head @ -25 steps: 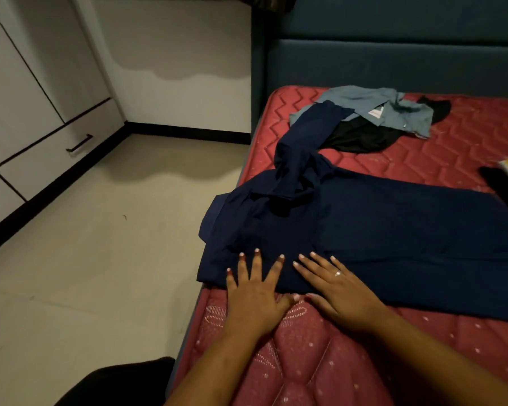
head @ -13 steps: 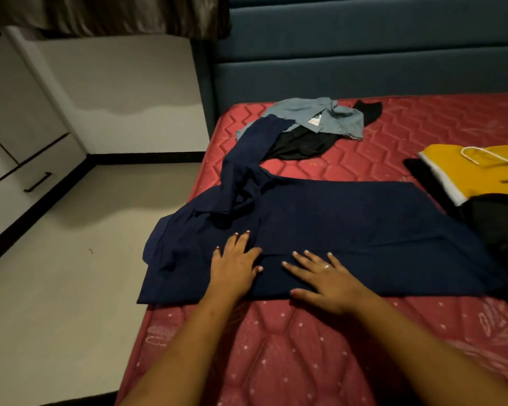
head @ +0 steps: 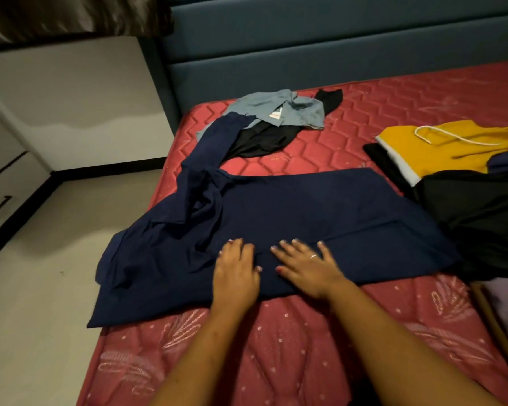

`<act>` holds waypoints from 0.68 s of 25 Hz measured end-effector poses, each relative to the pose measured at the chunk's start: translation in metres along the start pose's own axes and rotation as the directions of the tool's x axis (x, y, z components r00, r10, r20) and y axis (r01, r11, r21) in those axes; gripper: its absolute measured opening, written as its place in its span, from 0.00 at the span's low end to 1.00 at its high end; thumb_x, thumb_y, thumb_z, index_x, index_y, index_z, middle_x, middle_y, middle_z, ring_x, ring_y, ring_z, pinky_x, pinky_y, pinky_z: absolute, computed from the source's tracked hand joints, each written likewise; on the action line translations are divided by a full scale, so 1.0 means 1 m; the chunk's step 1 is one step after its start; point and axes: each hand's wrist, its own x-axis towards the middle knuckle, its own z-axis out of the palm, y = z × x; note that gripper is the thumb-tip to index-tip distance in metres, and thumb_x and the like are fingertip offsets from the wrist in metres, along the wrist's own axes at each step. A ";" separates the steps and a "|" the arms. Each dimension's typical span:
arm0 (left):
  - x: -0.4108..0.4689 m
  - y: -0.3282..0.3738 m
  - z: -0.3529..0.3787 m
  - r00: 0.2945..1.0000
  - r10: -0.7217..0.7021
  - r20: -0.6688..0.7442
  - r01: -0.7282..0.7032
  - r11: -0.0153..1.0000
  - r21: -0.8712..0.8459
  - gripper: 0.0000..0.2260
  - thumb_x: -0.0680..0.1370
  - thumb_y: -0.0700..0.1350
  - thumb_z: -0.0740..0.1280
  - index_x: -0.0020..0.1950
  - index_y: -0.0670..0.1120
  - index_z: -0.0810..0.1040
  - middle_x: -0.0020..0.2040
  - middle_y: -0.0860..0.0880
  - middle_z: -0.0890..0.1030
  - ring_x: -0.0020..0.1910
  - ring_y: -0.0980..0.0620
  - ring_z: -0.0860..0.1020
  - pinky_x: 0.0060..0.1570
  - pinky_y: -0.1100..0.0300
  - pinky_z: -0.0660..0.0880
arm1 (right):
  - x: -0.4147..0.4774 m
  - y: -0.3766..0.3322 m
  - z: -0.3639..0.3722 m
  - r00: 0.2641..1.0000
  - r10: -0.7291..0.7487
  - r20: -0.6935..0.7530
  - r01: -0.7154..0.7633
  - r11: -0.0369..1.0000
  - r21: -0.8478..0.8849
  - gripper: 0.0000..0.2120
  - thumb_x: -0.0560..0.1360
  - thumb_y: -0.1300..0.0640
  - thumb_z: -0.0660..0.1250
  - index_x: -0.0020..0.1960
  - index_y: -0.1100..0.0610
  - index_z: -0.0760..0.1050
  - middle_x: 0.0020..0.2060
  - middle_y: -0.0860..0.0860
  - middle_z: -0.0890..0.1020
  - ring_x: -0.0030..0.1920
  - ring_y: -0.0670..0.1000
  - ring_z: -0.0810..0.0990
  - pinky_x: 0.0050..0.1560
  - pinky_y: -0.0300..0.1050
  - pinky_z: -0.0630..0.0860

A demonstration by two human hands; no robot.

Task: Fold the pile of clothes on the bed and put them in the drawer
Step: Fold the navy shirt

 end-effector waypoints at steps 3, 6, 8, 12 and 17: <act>-0.012 0.048 0.026 0.975 0.068 0.213 -0.059 0.997 -0.049 0.23 0.76 0.61 0.56 0.64 0.51 0.76 0.67 0.47 0.76 0.66 0.43 0.74 0.60 0.40 0.74 | -0.011 0.069 -0.004 0.946 0.306 -0.106 -0.299 0.951 0.082 0.29 0.79 0.36 0.47 0.77 0.38 0.41 0.77 0.38 0.46 0.77 0.45 0.43 0.73 0.62 0.40; -0.014 0.074 0.035 0.942 0.136 0.307 -0.139 0.990 -0.013 0.35 0.75 0.73 0.42 0.75 0.57 0.65 0.75 0.51 0.65 0.75 0.47 0.62 0.68 0.37 0.58 | -0.022 0.114 -0.006 0.890 0.429 -0.156 -0.414 0.902 0.118 0.30 0.79 0.34 0.47 0.77 0.38 0.41 0.77 0.38 0.48 0.77 0.47 0.44 0.74 0.60 0.41; -0.012 0.078 0.038 0.932 0.169 0.319 -0.167 0.985 -0.035 0.38 0.70 0.76 0.39 0.78 0.61 0.51 0.79 0.53 0.52 0.78 0.51 0.49 0.72 0.40 0.42 | -0.031 0.135 -0.006 0.860 0.456 -0.230 -0.444 0.890 0.103 0.29 0.79 0.35 0.46 0.77 0.38 0.43 0.77 0.39 0.50 0.77 0.48 0.46 0.74 0.59 0.42; -0.012 0.079 0.037 0.950 0.145 0.276 -0.154 0.988 0.012 0.29 0.76 0.65 0.50 0.76 0.59 0.59 0.77 0.51 0.62 0.76 0.48 0.60 0.71 0.39 0.53 | -0.039 0.157 -0.005 0.807 0.467 -0.362 -0.468 0.879 0.093 0.28 0.80 0.38 0.47 0.78 0.42 0.47 0.77 0.44 0.55 0.77 0.50 0.50 0.75 0.59 0.45; -0.020 0.082 0.037 0.968 0.149 0.204 -0.149 0.989 -0.013 0.27 0.72 0.46 0.62 0.72 0.54 0.69 0.70 0.51 0.73 0.69 0.48 0.71 0.65 0.42 0.68 | -0.067 0.148 0.004 0.950 0.036 -0.309 -0.075 0.991 -0.113 0.35 0.73 0.26 0.38 0.76 0.38 0.43 0.76 0.41 0.55 0.77 0.47 0.54 0.74 0.55 0.47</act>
